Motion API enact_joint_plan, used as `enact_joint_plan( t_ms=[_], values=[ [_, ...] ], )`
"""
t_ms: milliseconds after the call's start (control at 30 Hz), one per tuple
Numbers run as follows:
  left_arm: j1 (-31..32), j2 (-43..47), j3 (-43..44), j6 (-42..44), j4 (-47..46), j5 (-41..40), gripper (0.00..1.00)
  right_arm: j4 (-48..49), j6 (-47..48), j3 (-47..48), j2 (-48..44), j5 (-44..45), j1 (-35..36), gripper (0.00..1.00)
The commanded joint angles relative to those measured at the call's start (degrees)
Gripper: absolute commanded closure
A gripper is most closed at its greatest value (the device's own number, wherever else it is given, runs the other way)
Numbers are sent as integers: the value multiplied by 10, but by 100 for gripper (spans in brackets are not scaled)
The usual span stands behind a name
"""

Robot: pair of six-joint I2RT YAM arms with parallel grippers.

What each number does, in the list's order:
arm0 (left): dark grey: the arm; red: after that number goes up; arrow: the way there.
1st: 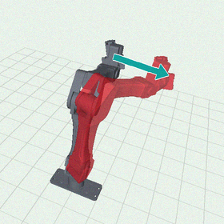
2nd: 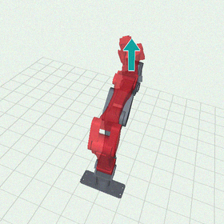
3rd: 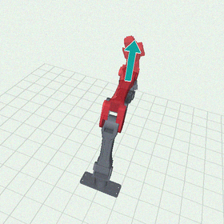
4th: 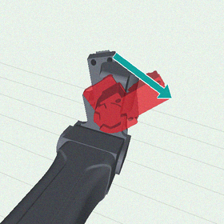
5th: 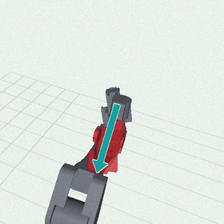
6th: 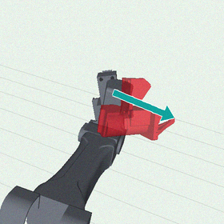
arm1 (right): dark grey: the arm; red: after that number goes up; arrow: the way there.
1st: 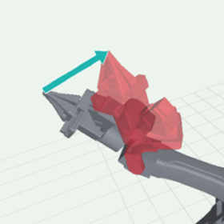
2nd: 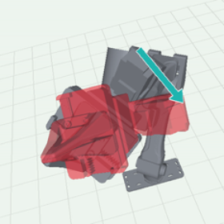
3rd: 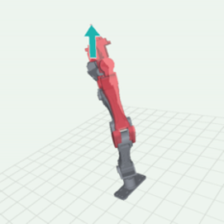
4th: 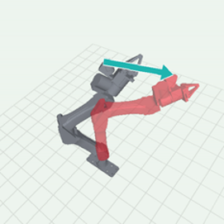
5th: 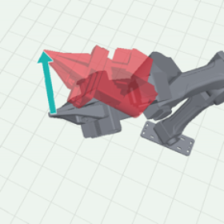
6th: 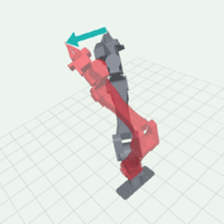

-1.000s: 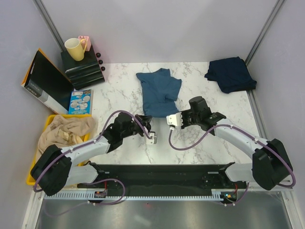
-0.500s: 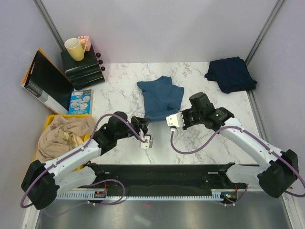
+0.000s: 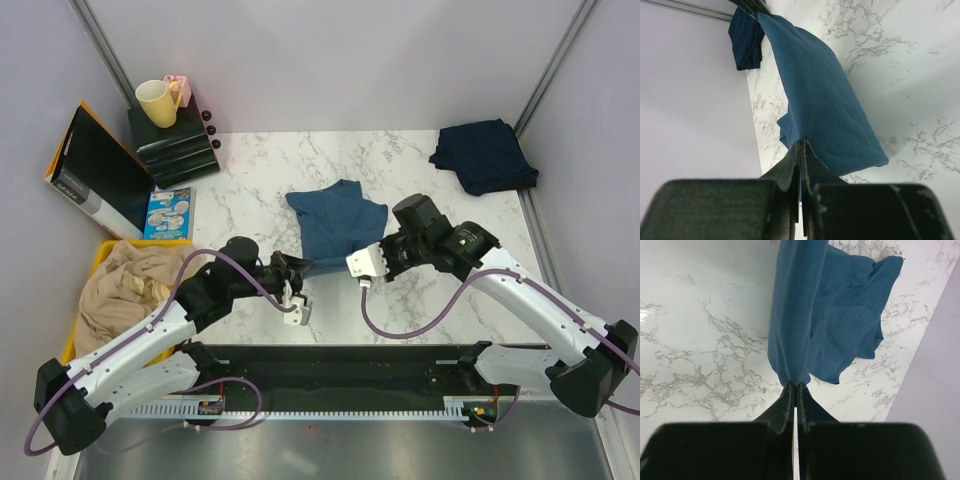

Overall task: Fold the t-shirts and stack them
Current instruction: Fold the tshirt

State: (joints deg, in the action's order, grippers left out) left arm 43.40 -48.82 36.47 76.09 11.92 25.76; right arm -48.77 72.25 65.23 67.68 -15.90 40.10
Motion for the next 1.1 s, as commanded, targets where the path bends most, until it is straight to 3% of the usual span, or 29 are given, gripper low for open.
enact_joint_plan(
  t_ms=[0,433,1067],
  values=[
    [1,-19,44,-17,8,11,98,0,20,35,21,0,2,100],
    [-67,-154,114,-25,-113,-20,98,91,61,117,148,30,-39,100],
    [-149,-276,124,-8,-253,-33,98,219,50,177,284,40,-98,100]
  ],
)
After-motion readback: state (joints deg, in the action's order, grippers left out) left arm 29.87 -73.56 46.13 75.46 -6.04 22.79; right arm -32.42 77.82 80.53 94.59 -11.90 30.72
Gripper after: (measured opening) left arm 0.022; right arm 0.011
